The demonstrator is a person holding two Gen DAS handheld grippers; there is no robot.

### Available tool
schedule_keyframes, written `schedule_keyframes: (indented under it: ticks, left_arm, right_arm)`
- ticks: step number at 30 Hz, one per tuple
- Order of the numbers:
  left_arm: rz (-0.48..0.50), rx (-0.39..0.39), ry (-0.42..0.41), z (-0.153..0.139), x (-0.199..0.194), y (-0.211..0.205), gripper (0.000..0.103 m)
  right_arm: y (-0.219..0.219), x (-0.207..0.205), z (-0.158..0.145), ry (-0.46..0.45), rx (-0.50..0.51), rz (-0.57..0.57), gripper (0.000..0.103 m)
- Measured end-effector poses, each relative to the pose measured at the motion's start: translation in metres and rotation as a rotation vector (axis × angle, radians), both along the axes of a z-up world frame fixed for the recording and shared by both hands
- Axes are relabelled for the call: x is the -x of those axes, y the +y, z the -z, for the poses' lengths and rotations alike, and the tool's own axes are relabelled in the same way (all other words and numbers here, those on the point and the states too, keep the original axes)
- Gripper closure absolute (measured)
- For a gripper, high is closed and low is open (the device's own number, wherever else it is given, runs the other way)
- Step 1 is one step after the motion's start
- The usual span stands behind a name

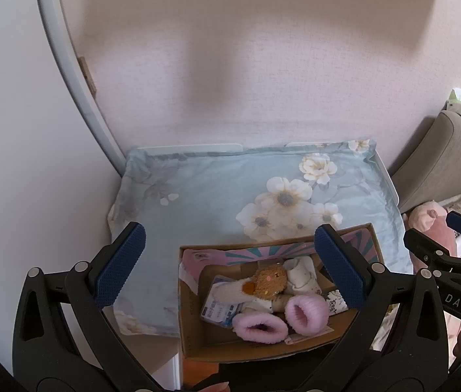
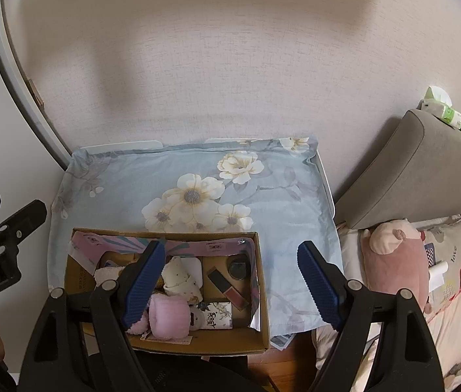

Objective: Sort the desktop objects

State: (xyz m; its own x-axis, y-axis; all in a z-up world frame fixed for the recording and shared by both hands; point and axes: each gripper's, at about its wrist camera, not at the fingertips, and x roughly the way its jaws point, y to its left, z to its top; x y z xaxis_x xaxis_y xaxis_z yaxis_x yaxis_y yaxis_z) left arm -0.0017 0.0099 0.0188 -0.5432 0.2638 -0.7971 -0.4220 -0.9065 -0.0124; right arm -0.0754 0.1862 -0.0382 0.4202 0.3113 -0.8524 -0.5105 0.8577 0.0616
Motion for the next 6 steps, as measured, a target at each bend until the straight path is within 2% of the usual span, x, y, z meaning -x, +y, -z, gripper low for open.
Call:
schedule_keyframes:
  ticks: [6]
  left_arm:
    - [0.002,0.003,0.004,0.0013,0.0015,0.0018,0.000]
  right_arm:
    - [-0.0003,-0.0036,-0.0008,-0.004,0.001,-0.007,0.023]
